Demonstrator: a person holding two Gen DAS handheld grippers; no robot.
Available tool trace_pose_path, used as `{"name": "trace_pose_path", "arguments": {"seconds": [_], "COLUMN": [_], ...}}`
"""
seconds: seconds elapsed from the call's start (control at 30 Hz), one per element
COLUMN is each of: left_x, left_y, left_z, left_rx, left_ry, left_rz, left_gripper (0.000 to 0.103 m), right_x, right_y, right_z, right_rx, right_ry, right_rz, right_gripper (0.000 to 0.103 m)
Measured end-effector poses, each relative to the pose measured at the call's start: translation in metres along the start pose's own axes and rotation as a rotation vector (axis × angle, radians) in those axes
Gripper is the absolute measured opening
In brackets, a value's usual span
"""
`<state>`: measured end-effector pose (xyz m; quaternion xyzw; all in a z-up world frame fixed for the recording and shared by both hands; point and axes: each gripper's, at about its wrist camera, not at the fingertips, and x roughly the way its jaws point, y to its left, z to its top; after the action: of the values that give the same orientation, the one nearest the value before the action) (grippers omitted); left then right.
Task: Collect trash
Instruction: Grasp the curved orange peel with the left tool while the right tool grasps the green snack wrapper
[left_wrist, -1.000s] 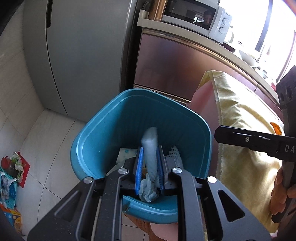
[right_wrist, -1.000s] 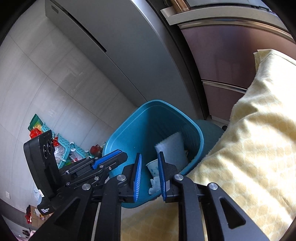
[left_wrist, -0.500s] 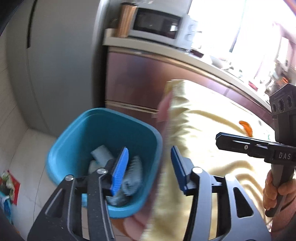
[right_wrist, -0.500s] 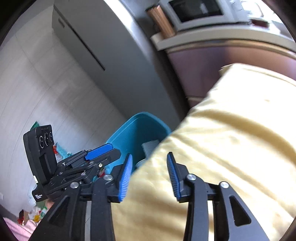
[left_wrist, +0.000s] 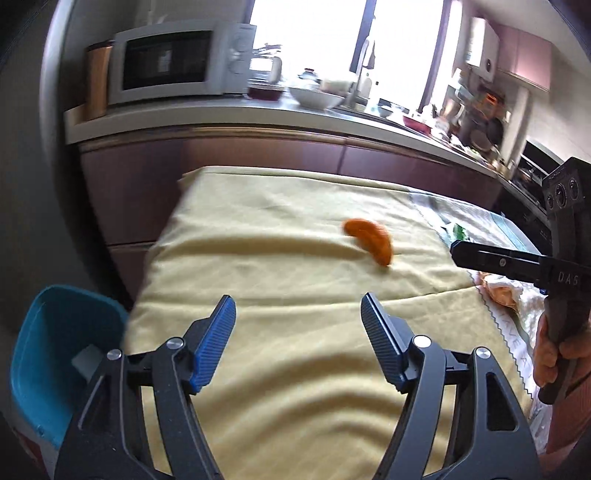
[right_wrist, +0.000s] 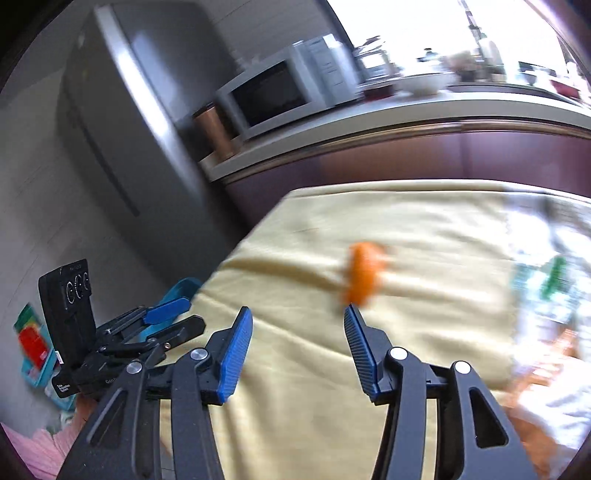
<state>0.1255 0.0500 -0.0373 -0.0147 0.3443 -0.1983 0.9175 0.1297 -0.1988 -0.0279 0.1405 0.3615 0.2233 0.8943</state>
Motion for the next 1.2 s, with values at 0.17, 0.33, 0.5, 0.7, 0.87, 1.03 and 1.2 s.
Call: {"name": "trace_pose_path", "arguments": {"seconds": [0.17, 0.33, 0.5, 0.7, 0.87, 1.03, 1.2], "left_x": [0.028, 0.054, 0.08, 0.103, 0.116, 0.126, 0.134], "left_y": [-0.041, -0.073, -0.089, -0.096, -0.097, -0.097, -0.095], "left_z": [0.015, 0.029, 0.041, 0.048, 0.051, 0.051, 0.05], "left_rx": [0.07, 0.133, 0.143, 0.139, 0.13, 0.124, 0.112], "left_ry": [0.028, 0.049, 0.081, 0.121, 0.146, 0.175, 0.204], "left_rz": [-0.039, -0.043, -0.034, -0.014, -0.006, -0.002, -0.007], "left_gripper": [0.069, 0.068, 0.065, 0.063, 0.06, 0.05, 0.037], "right_x": [-0.029, -0.048, -0.056, -0.049, -0.038, -0.027, -0.015], "right_y": [-0.046, -0.082, -0.119, -0.156, -0.175, -0.184, -0.192], "right_z": [0.001, 0.007, 0.016, 0.025, 0.028, 0.03, 0.029], "right_rx": [0.051, 0.07, 0.097, 0.138, 0.165, 0.184, 0.21], "right_ry": [-0.046, -0.073, -0.069, -0.031, 0.011, 0.041, 0.078], "right_rz": [-0.094, -0.179, -0.24, -0.29, -0.296, -0.284, -0.273], "right_gripper": [0.049, 0.049, 0.049, 0.049, 0.049, 0.05, 0.052]}}
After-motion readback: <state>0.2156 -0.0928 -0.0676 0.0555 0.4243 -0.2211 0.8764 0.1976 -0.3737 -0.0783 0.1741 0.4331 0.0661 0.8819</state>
